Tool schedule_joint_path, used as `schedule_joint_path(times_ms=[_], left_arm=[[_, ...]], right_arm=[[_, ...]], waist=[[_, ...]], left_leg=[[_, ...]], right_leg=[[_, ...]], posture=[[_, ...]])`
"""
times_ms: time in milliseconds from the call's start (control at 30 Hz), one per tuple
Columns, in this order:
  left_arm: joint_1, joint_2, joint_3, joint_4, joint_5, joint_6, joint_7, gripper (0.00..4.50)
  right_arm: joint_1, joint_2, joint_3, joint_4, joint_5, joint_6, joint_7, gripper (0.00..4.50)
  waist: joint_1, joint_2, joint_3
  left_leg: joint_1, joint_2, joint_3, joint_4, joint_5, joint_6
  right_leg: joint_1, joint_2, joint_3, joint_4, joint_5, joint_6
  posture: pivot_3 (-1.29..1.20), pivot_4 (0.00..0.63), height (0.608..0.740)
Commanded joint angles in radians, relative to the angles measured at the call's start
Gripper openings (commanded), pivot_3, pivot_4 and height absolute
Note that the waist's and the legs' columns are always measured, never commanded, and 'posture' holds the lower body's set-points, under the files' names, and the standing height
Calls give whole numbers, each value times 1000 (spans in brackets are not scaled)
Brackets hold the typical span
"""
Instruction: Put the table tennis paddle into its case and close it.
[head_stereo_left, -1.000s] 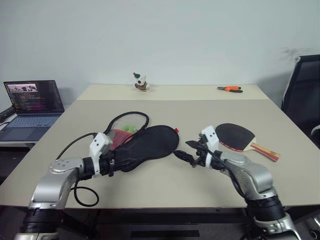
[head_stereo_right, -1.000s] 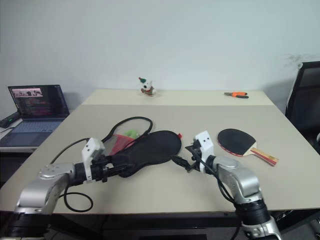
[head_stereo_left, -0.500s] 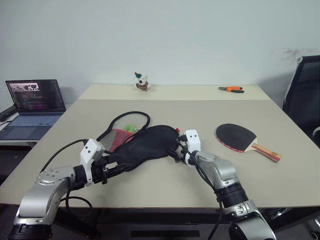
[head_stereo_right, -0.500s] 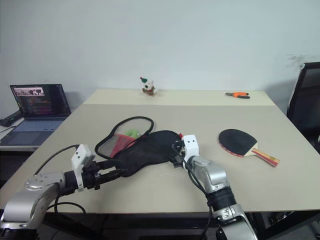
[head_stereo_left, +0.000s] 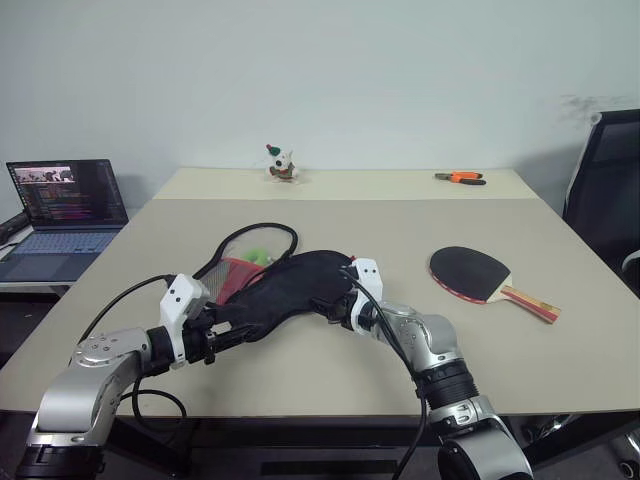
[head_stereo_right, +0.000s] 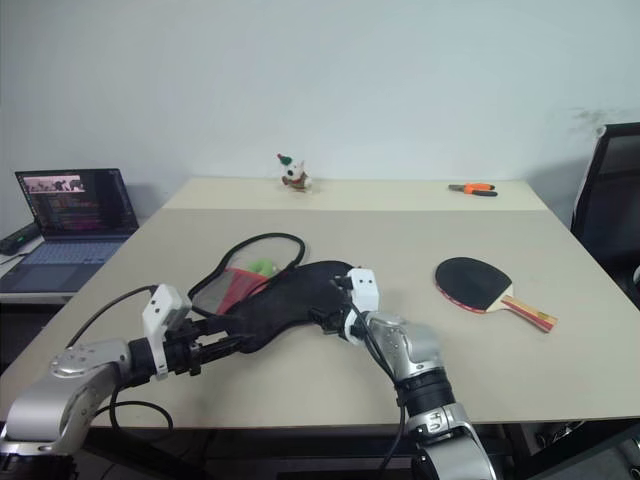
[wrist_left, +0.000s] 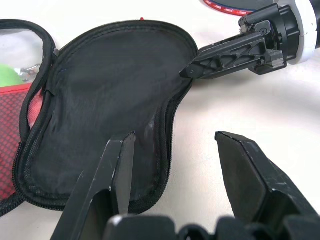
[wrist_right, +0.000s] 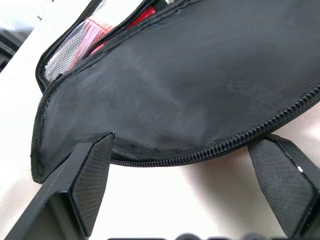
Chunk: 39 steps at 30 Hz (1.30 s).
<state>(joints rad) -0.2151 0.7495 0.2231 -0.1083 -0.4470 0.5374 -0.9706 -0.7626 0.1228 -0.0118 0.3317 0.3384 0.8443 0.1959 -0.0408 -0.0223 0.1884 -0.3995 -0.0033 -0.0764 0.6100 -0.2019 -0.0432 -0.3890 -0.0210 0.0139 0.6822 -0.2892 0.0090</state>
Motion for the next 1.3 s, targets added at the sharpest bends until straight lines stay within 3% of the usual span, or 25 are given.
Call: schedule_joint_path(times_ms=[33,100,433,800,967,1167,1300], left_arm=[[-24,18,5,-17,-4,-17,4,2796],[-27,16,3,-15,-1,-20,6,2796],[-35,14,2,-10,3,-26,9,2796],[-35,14,-1,-11,4,-35,14,2796],[-58,11,-20,-26,-11,-37,-2,2796],[-126,3,-46,-30,-22,-41,-13,2796],[-163,-7,-58,-38,-35,-39,-19,2796]], right_arm=[[-45,79,-34,-1,43,9,-31,4130],[-46,90,-49,5,59,15,-50,3646],[-79,116,-91,55,133,2,-121,61],[-106,76,-102,69,181,9,-142,26],[-182,-112,-114,130,151,63,-43,26],[-289,-347,-39,311,58,50,167,26],[-353,-448,32,430,-20,1,325,26]], waist=[[0,0,0],[0,0,0],[-1,0,0],[-1,0,0],[0,0,0],[9,0,0],[1,1,1]], left_leg=[[0,0,0,0,0,0],[0,0,0,0,0,0],[0,0,1,0,0,0],[0,0,1,-1,0,0],[0,0,1,-1,0,0],[-2,-3,1,-1,0,0],[-1,-2,3,-1,-1,1]], right_leg=[[0,0,0,0,0,0],[0,0,0,0,0,0],[0,0,0,0,0,0],[0,0,0,0,0,0],[0,0,0,0,0,0],[0,1,-1,-2,0,0],[-1,1,1,-2,0,0]], posture=[[0,150,740],[0,150,740],[0,150,740],[0,150,740],[0,150,740],[0,150,740],[0,150,740]])
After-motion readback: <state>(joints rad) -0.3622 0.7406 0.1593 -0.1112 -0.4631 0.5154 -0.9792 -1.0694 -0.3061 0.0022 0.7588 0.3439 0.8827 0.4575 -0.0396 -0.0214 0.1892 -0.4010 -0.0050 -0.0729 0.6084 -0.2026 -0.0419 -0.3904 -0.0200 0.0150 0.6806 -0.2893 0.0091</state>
